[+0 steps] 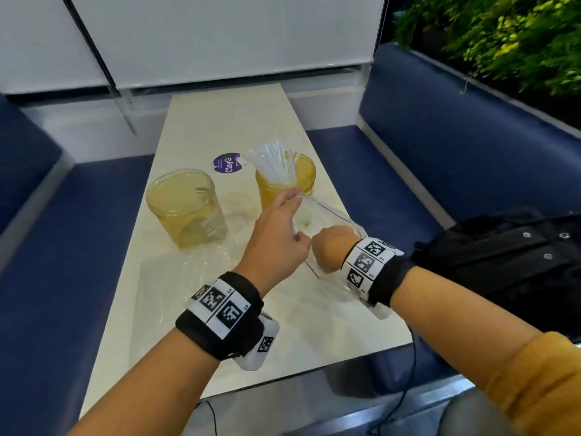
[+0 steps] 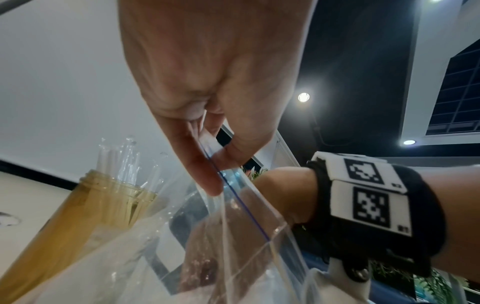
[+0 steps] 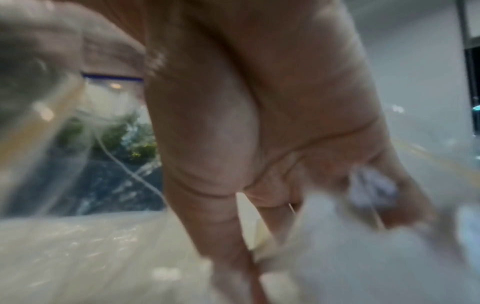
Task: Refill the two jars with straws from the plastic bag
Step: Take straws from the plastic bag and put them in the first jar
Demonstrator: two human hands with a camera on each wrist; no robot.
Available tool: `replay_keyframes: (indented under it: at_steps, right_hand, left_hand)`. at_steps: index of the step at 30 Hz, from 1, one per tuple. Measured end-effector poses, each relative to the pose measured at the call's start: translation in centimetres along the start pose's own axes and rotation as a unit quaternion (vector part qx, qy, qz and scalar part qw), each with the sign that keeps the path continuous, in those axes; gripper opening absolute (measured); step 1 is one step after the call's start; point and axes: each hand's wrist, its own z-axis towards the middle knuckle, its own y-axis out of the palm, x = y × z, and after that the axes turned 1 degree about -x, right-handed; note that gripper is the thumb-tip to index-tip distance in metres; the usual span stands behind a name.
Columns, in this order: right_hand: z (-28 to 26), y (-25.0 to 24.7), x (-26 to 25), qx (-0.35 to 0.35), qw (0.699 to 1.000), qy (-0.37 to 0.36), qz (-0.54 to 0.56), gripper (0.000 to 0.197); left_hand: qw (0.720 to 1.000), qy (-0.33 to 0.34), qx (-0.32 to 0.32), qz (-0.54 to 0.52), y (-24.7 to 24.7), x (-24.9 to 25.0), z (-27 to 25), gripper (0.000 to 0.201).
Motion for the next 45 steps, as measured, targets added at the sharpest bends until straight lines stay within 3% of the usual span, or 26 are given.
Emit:
replay_keyframes:
  at_steps: [3,6,10,18,21,24,27,30,34,35,37,40,43,45]
  right_hand:
    - [-0.2,1.0,0.6,0.001,1.000,0.004,0.028,0.011]
    - [-0.5,1.5,1.1,-0.003,0.997,0.022,0.077,0.028]
    - [-1.4,0.6,1.8,-0.001,0.992,0.030,0.122,0.034]
    - [-4.8,-3.5,2.3,-0.020,0.994,0.021,0.102,0.034]
    - [-5.8,-4.8,2.1,-0.004,0.996,0.007,0.089,0.028]
    - [-6.7,-5.4,1.7,0.040,0.992,0.005,0.116,0.009]
    - [-7.3,-6.4,2.3,0.034,0.982,0.001,0.186,0.030]
    - [-7.8,-7.9,4.2,0.011,0.938,-0.033,0.345,0.050]
    - [-7.7,-9.4,6.5,0.017,0.823,-0.156,0.545,0.056]
    - [-7.4,-9.3,6.7,0.037,0.804,-0.178,0.566,0.058]
    - [-6.0,-8.7,6.3,0.103,0.808,-0.201,0.544,0.066]
    - [-3.1,-7.0,3.8,0.177,0.813,-0.184,0.522,0.047]
    - [-1.5,-6.2,1.5,0.211,0.744,-0.183,0.607,0.043]
    - [-1.2,-7.3,1.7,0.243,0.688,-0.185,0.658,0.048]
  left_hand:
    - [1.000,0.015,0.006,-0.009,0.1,-0.5,-0.3,0.063]
    - [0.999,0.033,-0.005,-0.006,0.4,-0.8,-0.5,0.063]
    - [0.999,0.043,-0.025,0.000,1.1,-1.3,-0.8,0.067]
    - [0.986,0.048,-0.046,0.155,2.7,-1.0,-0.9,0.085]
    - [0.980,0.059,-0.011,0.190,3.2,-1.2,-0.3,0.071]
    - [0.979,0.082,0.028,0.185,3.8,-1.3,0.1,0.043]
    - [0.976,0.091,0.058,0.187,3.9,-1.4,0.3,0.021]
    - [0.982,0.076,0.088,0.147,3.2,-1.0,0.3,0.019]
    - [0.991,-0.012,0.079,0.106,2.3,-1.0,1.2,0.023]
    - [0.993,-0.018,0.086,0.084,2.2,-1.2,1.4,0.023]
    - [0.993,-0.024,0.108,0.028,1.8,-1.4,2.0,0.023]
    - [0.991,-0.043,0.122,-0.019,1.2,-1.1,2.7,0.025]
    - [0.992,-0.051,0.107,-0.051,0.7,-1.1,2.6,0.030]
    - [0.994,-0.054,0.090,-0.030,0.4,-1.5,2.0,0.044]
